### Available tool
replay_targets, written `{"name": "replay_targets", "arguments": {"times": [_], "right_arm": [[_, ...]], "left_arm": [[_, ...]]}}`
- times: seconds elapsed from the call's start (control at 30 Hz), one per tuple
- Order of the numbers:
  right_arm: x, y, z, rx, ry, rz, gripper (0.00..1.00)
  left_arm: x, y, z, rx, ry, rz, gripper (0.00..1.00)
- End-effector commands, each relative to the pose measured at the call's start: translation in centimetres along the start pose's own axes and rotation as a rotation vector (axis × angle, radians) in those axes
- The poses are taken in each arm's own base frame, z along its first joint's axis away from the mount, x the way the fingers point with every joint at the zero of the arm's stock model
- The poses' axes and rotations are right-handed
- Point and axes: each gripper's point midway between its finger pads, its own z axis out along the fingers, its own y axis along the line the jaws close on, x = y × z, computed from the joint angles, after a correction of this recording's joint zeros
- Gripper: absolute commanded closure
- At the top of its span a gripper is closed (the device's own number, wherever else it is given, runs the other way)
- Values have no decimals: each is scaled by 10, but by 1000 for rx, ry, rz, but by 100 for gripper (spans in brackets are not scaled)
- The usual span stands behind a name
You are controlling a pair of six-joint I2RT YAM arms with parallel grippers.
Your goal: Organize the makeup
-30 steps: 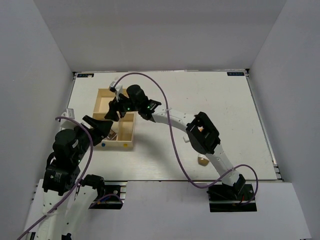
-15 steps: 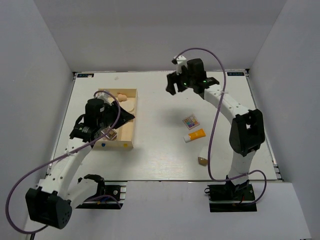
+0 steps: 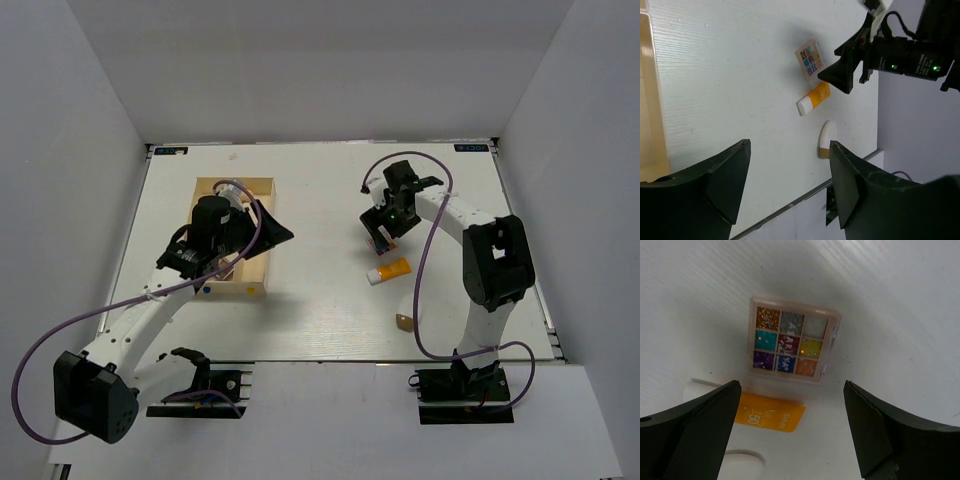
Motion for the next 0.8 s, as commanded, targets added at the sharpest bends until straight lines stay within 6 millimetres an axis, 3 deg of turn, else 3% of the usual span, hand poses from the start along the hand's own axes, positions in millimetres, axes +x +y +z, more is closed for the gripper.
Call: {"name": "replay_targets", "arguments": {"times": [0.0,0.33,0.6,0.77], "right_arm": [[9,-11,0,53,34,-42,11],[14,0,26,-36,77,-9,11],[5,10,39,-84,73,29,11],[10,5,54,-30,101,48,11]], "left_arm": [[-8,-5,-12,0,-61,15,26],[12,12,-27,-28,-69,-28,25],[14,14,-36,-35,-84,-32,25],[16,16,-38,-36,-90,-45,25]]}}
